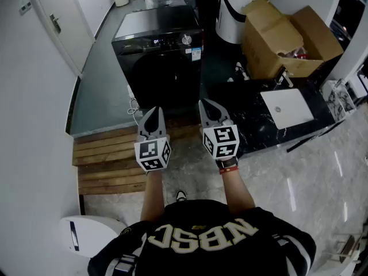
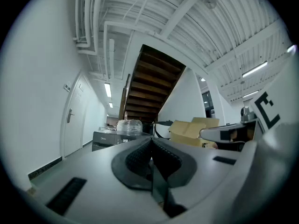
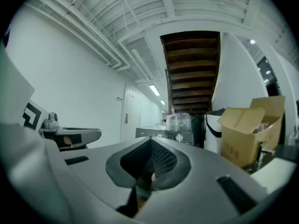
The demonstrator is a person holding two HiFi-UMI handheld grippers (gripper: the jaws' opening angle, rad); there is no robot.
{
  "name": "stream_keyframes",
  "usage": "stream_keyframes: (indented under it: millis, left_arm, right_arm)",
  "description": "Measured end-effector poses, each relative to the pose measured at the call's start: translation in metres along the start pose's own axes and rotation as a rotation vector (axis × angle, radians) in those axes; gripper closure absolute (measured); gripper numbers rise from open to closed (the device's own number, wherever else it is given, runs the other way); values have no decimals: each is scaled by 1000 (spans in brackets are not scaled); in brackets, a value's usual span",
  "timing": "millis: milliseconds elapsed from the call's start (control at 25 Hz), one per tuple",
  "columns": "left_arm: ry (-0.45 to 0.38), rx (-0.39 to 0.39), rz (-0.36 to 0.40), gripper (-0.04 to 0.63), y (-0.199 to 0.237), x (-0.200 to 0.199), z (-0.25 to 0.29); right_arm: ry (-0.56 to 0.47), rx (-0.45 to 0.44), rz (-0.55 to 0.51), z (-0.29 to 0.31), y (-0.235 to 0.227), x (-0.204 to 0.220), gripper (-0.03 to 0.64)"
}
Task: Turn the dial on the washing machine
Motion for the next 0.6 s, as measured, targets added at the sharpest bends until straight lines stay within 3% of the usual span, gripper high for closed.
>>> stream_keyframes:
  millis: [600]
  left_arm:
    - [7,21,-14,580,75,8,32]
  right_arm:
    - [-11,10,96,88,33,9,609]
Point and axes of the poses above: the fingertips, and each gripper's own axes: z forward along the fingers, y to its left, x out of its underside, the point moved 1 cm from there along -z, backward along the fingers, and after that the axes turned 8 degrees about -x, right-handed, at the moved point
